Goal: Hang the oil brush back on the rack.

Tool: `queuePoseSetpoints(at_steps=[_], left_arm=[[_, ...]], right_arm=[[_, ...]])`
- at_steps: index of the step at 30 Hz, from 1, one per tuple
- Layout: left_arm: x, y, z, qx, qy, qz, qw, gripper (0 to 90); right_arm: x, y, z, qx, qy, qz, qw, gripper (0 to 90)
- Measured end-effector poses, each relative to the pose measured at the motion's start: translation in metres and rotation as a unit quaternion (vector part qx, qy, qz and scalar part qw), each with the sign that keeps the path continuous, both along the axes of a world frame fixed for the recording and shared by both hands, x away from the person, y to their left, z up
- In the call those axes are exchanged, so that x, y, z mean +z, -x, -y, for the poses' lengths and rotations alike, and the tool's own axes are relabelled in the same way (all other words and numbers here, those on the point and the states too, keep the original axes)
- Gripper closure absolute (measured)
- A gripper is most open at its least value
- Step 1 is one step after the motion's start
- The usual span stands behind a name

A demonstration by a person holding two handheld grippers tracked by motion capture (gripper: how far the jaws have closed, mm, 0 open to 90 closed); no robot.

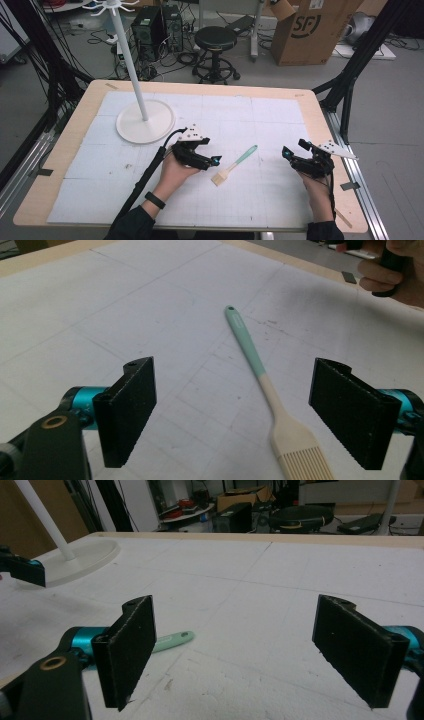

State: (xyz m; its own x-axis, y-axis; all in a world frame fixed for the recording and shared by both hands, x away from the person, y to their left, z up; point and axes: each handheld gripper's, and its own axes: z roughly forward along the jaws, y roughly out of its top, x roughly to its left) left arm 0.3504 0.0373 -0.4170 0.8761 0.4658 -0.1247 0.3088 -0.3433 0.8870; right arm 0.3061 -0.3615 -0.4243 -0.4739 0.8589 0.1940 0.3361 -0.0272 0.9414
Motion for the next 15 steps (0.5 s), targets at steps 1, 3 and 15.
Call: queuePoseSetpoints(at_steps=[1,3,15], left_arm=[[-0.002,0.000,0.004,-0.001,-0.001,-0.003,1.0000,20.0],[-0.006,0.000,0.013,-0.007,-0.005,-0.007,0.9999,20.0],[-0.023,0.004,0.048,-0.020,-0.049,-0.021,0.9984,23.5]], right_arm=[[0.000,0.000,0.000,0.000,0.000,0.001,1.0000,16.9],[0.000,0.000,0.000,0.000,-0.001,0.000,1.0000,16.9],[-0.001,-0.001,0.000,0.000,0.000,0.000,1.0000,16.9]])
